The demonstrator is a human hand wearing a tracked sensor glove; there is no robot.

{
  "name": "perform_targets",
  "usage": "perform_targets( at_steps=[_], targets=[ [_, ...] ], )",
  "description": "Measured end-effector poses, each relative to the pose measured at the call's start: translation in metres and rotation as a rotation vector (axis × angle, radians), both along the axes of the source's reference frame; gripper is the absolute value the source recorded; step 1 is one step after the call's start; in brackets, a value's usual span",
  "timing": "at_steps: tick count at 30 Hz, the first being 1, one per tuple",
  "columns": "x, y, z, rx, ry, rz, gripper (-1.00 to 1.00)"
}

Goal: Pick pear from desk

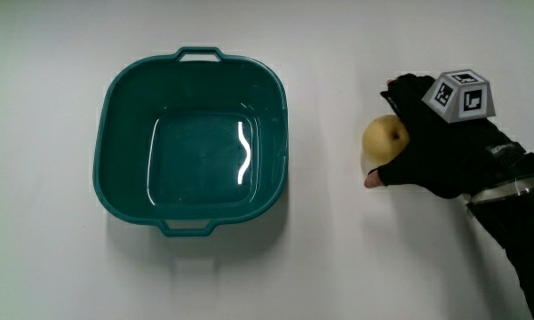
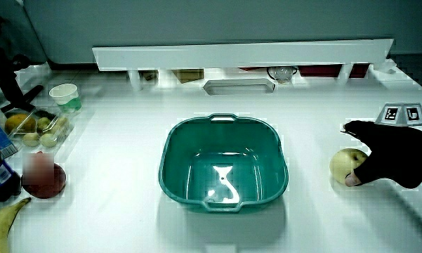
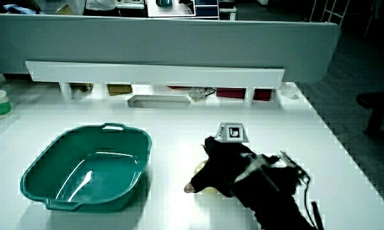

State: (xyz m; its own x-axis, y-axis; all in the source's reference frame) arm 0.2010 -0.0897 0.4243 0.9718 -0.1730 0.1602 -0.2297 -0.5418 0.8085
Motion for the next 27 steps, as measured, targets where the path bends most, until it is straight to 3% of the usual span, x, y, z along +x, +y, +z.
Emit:
perform_targets(
  at_steps=[6,14,16,24,27],
  targets=[
    [0.013,-0.004,0.016,-0.027,0.05,0.039,0.0],
    [0.018,-0.007,0.024,-0.066,0.058,0.063,0.0],
    [0.019,-0.008,0.026,-0.05,0.073,0.066,0.0],
    [0.018,-0.01,0.028,-0.074,0.064,0.063,0.0],
    [0.019,-0.01,0.028,-0.041,0.047,0.059,0.17]
  ],
)
